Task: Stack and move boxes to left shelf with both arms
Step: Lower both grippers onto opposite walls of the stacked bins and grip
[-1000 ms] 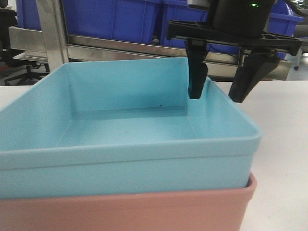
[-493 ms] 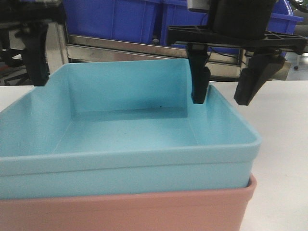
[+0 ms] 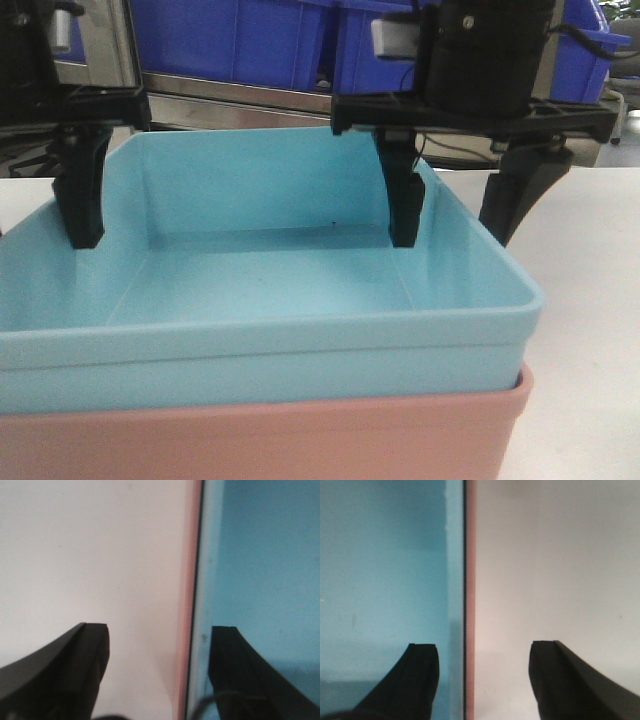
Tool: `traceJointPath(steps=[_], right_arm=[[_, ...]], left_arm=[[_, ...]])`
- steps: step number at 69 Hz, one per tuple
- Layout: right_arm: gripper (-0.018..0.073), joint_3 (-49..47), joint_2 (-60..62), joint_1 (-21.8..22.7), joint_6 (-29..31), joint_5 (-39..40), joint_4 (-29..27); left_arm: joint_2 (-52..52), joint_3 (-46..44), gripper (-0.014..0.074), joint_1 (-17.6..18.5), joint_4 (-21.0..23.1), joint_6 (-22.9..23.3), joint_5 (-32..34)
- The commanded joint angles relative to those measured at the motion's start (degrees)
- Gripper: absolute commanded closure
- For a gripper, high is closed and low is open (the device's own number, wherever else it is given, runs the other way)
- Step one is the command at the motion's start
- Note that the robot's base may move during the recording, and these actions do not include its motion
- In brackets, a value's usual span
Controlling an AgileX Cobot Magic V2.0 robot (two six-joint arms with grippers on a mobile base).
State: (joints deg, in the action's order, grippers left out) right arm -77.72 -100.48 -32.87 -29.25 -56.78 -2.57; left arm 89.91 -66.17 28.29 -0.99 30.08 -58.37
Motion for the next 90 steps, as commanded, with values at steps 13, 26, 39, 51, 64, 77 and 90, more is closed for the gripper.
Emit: traceJointPath(steps=[13,26,39,51,64,77,90], right_arm=[[0.0083,-1.2,1.2,-0.1,0.0,1.8,1.0],[0.0083,-1.2,1.1,-0.1,0.0,2.1,1.1],[0.0083,0.5,1.1,-0.6,0.4,2.6,1.2],[0.0083,1.9,1.1,-1.1,0.4,4.2,1.1],[0.0083,1.9,1.1,-1.1,0.4,3.5,1.1],[0.0115,1.9,1.1,-1.1,0.9,3.5,1.1],[0.0359,1.9,1.1,-1.1,0.9,3.6,1.1]], left_arm=[[-0.5,-0.2,0.0263,0.4,1.0,1.0,2.3],[2.5,-0.3,0.0263,0.4,1.0,1.0,2.4],[3.3,-0.3,0.0263,0.4,1.0,1.0,2.4],[3.3,-0.3,0.0263,0.4,1.3,1.0,2.4],[3.3,-0.3,0.0263,0.4,1.3,0.9,2.4],[3.3,-0.3,0.0264,0.4,1.3,0.8,2.4],[3.3,-0.3,0.0351,0.4,1.6,0.8,2.2]])
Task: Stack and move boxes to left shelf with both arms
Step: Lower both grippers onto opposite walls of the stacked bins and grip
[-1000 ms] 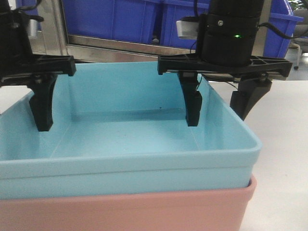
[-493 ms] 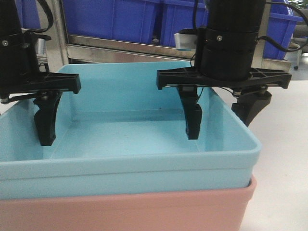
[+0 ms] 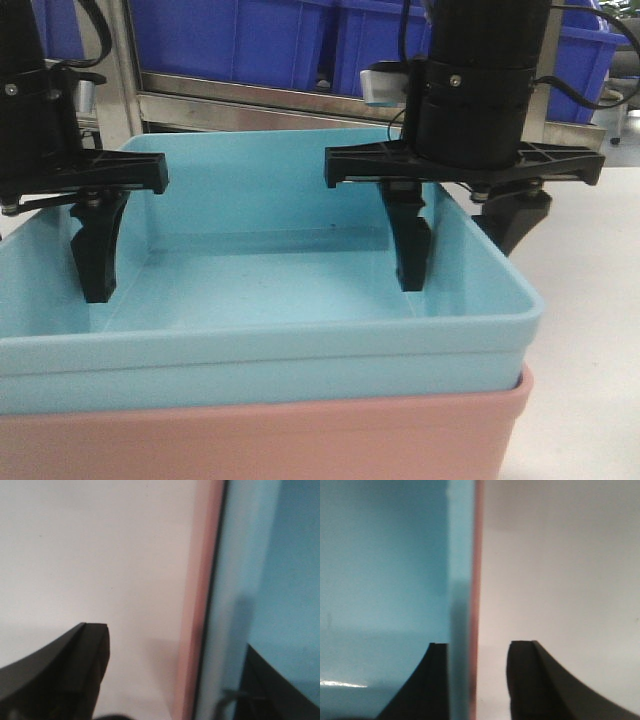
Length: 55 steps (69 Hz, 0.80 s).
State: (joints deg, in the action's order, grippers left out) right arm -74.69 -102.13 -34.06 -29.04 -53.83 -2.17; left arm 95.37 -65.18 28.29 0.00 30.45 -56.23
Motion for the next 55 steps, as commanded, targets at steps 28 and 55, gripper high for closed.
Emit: traceJointPath(steps=[28,55], right_arm=[[0.0503,-1.2,2.8,0.1,0.7,-0.3,0.7],[0.0503,-1.5,2.9,0.1,0.5,-1.1,0.7]], left_arm=[[-2.1,-1.3,0.0606,0.4,0.6,0.4,-0.8],[-2.1,-2.4,0.0606,0.4,2.4,0.4,-1.6]])
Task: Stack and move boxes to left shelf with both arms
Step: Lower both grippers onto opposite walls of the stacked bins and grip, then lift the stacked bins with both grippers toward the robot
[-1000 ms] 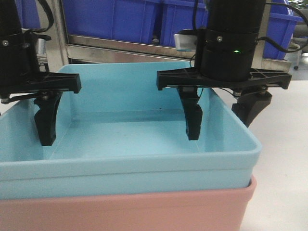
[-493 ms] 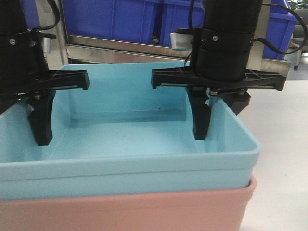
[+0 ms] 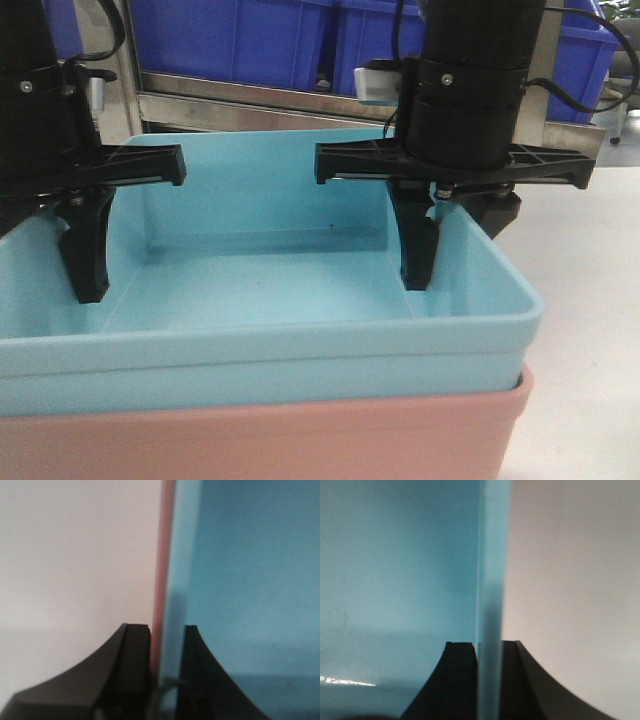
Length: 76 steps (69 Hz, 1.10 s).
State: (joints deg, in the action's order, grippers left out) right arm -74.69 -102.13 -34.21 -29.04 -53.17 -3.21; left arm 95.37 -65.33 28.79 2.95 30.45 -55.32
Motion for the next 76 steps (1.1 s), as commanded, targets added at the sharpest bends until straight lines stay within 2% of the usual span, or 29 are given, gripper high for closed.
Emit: traceJointPath(steps=[1,10,21,34,52,57,63,76], right_arm=[[0.0503,-1.6,2.9,0.2,0.2,-2.0,1.8],[0.0503,-4.2,3.5,0.2,-2.4,-8.1,1.8],[0.0503,-4.9,7.4,0.2,-3.6,-9.5,1.8],[0.0503,-3.0,13.6,-0.3,-5.5,-10.5,1.8],[0.0503,5.0,22.2,-3.9,-9.3,-9.3,2.0],[0.0503,6.3,23.9,-4.8,-10.1,-9.4,2.0],[0.0503,7.2,25.1,-6.0,-10.8,-9.4,2.0],[0.0503,7.6,26.2,-8.2,-11.8,-10.4,2.0]], left_arm=[[-2.1,-2.6,0.0606,-0.1,-0.3,0.4,-3.1],[-2.1,-7.5,0.0606,0.3,-0.2,0.4,-10.2],[-3.7,-11.2,0.0606,2.9,-0.1,2.2,-16.1],[-7.4,-11.2,0.0606,7.6,-1.6,7.3,-18.7],[-12.0,-11.0,0.0606,14.5,-4.3,13.7,-21.4],[-13.1,-10.3,0.0606,16.3,-4.3,14.2,-21.4],[-14.3,-8.7,0.0606,17.5,-4.4,16.5,-21.4],[-16.8,-5.4,0.0606,20.0,-4.2,18.6,-21.4]])
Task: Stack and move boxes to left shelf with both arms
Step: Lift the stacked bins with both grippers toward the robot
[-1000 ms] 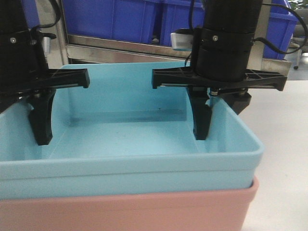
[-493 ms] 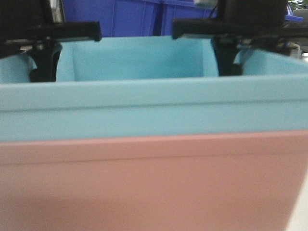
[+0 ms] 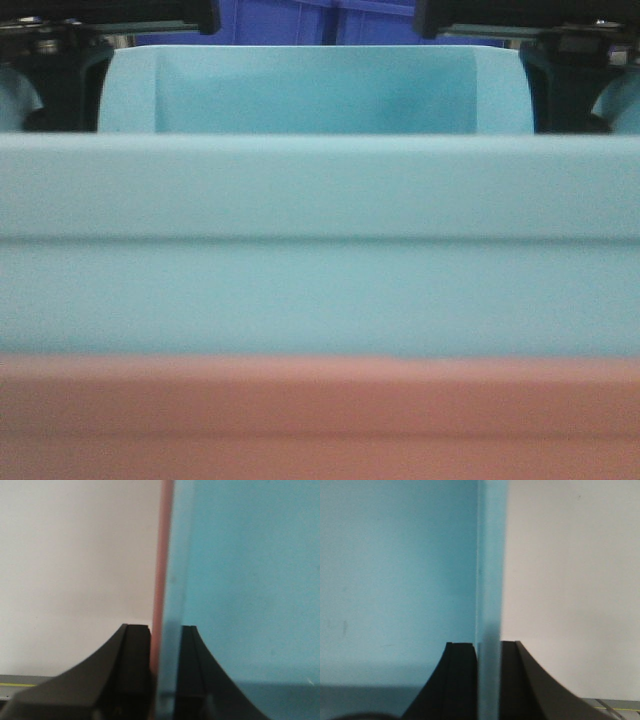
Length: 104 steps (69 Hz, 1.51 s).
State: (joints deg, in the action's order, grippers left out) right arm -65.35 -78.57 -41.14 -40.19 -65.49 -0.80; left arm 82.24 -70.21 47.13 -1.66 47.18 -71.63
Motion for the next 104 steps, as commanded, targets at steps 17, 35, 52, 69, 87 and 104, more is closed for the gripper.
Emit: traceJointPath(steps=[17,35,52,69,87,104], right_arm=[[0.0503,0.0,3.6,-5.8,-4.9,2.3,0.8],[0.0503,0.4,3.9,-6.5,-5.6,1.5,1.9],[0.0503,0.4,3.9,-6.5,-5.6,1.4,2.2],[0.0503,0.4,3.9,-6.5,-5.6,1.2,2.2],[0.0503,0.4,3.9,-6.5,-5.6,1.2,2.2],[0.0503,0.4,3.9,-6.5,-5.6,1.2,2.2]], left_arm=[[-7.2,3.4,0.0606,2.9,0.6,4.1,-5.1],[-7.5,3.5,0.0606,2.9,-0.6,4.3,-5.1],[-7.5,3.5,0.0606,2.9,-0.6,4.3,-5.1],[-7.5,3.5,0.0606,2.9,-0.4,4.3,-5.1],[-7.5,3.5,0.0606,2.9,-0.4,4.3,-5.1],[-7.5,3.5,0.0606,2.9,-0.4,4.3,-5.1]])
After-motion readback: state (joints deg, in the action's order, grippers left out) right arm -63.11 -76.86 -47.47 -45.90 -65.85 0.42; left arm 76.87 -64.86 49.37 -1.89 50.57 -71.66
